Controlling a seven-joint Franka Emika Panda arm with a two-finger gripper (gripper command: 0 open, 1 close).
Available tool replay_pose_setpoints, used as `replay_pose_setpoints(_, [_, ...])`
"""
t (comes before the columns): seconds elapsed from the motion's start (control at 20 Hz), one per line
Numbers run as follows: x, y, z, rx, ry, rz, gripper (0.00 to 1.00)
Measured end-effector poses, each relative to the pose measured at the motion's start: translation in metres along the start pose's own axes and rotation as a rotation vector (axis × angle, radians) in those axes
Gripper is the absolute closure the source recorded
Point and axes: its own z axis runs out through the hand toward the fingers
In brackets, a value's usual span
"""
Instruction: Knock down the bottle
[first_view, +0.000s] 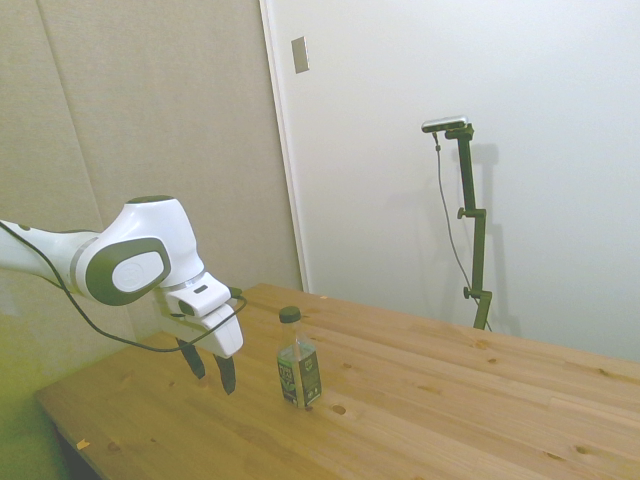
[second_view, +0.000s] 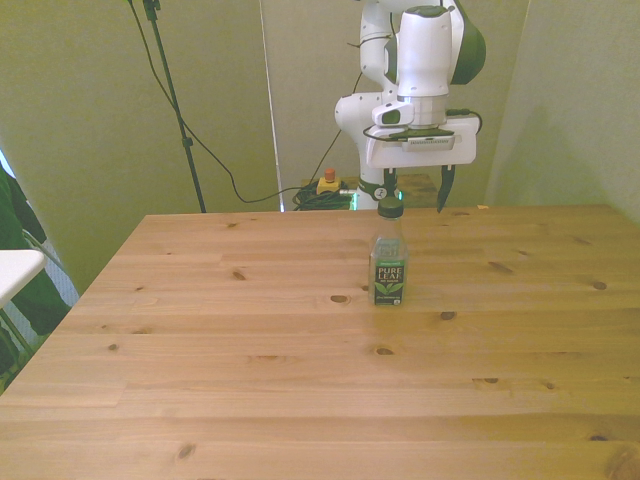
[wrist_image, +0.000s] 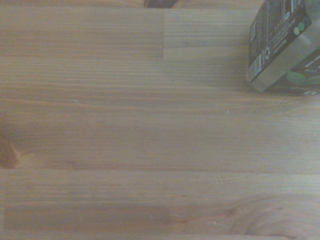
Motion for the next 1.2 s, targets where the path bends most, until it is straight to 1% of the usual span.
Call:
replay_pose_setpoints(0.1, [0.000,0.001,0.002,-0.004,-0.002,0.000,0.00])
replay_pose_setpoints(0.15, [0.000,0.002,0.003,-0.006,-0.004,0.001,1.00])
replay_pose_setpoints(0.3, [0.004,0.003,0.000,-0.002,0.001,0.008,1.00])
replay_pose_setpoints(0.5, [0.019,0.001,-0.015,0.000,0.024,0.022,1.00])
replay_pose_setpoints(0.7, [0.034,0.001,-0.029,-0.022,0.041,0.033,1.00])
replay_pose_setpoints(0.9, [0.051,0.011,-0.043,-0.047,0.066,0.055,1.00])
replay_pose_setpoints(1.05, [0.065,0.014,-0.047,-0.055,0.073,0.072,1.00])
replay_pose_setpoints(1.2, [0.077,0.008,-0.047,-0.057,0.072,0.092,1.00])
